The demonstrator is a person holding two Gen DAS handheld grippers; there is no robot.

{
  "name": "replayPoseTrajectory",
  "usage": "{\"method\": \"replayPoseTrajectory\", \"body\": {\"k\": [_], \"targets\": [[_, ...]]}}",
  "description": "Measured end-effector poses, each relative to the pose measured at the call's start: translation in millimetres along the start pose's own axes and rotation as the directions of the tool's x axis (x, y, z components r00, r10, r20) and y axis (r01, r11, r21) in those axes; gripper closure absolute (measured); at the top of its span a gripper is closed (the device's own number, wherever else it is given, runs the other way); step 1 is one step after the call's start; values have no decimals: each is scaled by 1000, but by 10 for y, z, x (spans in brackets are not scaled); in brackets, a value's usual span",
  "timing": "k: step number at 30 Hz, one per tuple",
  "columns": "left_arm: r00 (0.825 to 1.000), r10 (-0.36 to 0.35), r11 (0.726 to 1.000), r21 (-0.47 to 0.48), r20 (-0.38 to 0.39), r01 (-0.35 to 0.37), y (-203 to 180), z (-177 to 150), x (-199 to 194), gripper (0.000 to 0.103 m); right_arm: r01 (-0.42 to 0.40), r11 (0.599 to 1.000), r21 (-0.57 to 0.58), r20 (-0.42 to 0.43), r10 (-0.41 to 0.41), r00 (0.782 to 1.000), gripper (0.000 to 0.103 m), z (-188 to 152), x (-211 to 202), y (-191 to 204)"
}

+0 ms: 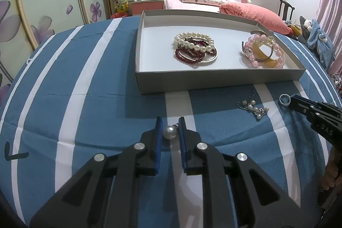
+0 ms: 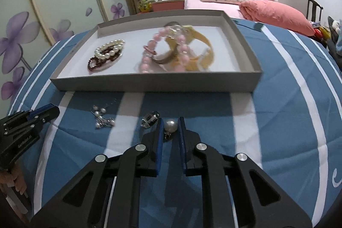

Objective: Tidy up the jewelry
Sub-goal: 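Carry both pearl earrings up toward the gray tray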

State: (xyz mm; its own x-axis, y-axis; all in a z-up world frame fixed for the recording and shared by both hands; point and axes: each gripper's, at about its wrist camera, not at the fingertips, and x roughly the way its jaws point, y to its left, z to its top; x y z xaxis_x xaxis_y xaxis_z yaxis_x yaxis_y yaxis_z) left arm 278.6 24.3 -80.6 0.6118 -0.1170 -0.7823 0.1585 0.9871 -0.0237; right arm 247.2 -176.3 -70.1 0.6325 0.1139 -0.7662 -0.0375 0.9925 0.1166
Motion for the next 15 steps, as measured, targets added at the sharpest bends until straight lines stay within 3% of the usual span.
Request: {"method": "replayPoseTrajectory", "body": {"k": [15], "targets": [[1000, -3, 1000, -5, 3, 3, -2, 2, -6, 88, -13, 998, 55, 37, 11, 999, 89, -52, -140, -168]]}}
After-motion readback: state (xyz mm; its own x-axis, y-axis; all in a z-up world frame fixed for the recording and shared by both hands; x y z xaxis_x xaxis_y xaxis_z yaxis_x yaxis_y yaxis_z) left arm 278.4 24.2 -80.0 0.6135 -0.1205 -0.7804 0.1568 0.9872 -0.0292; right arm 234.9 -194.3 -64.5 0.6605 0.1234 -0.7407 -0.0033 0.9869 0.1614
